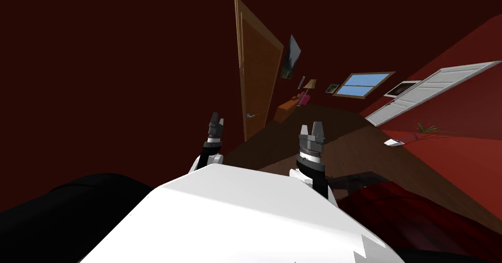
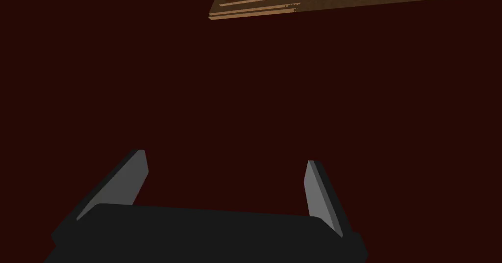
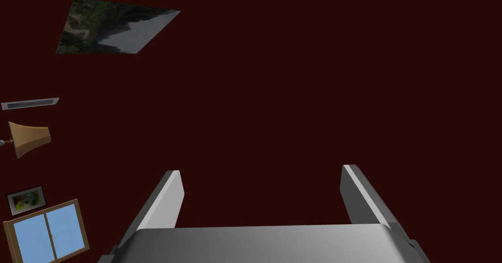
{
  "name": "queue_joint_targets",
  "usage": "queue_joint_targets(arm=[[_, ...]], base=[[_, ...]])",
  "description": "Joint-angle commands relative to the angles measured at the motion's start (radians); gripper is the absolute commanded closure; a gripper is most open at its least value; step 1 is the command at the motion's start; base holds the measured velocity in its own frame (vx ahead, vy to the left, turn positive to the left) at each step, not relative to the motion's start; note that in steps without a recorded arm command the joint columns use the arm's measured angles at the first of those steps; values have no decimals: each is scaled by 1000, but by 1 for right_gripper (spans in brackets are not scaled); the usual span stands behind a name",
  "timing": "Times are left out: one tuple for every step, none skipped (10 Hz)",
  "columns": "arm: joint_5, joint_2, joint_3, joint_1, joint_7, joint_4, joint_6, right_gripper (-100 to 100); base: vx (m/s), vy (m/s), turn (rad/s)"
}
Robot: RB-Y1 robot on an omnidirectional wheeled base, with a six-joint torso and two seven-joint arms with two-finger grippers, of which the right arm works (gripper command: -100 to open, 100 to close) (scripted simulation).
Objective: Pull the door open
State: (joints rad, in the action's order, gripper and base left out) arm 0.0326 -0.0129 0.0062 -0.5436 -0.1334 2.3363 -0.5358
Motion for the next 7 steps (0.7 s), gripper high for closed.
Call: queue_joint_targets(arm=[[-3,-6,1,11,6,-29,-6,-100],[-4,-9,1,16,9,-44,-9,-100],[-6,-13,1,22,12,-61,-12,-100],[-8,-16,1,29,15,-78,-15,-100],[-12,-24,2,44,24,-121,-24,-100],[-14,-29,3,53,29,-145,-29,-100],[-17,-34,3,62,33,-170,-34,-100]], base=[[27,-4,142],[50,-22,140],[52,-23,84],[47,-22,109],[76,-29,194],[83,-38,194],[65,-33,181]])
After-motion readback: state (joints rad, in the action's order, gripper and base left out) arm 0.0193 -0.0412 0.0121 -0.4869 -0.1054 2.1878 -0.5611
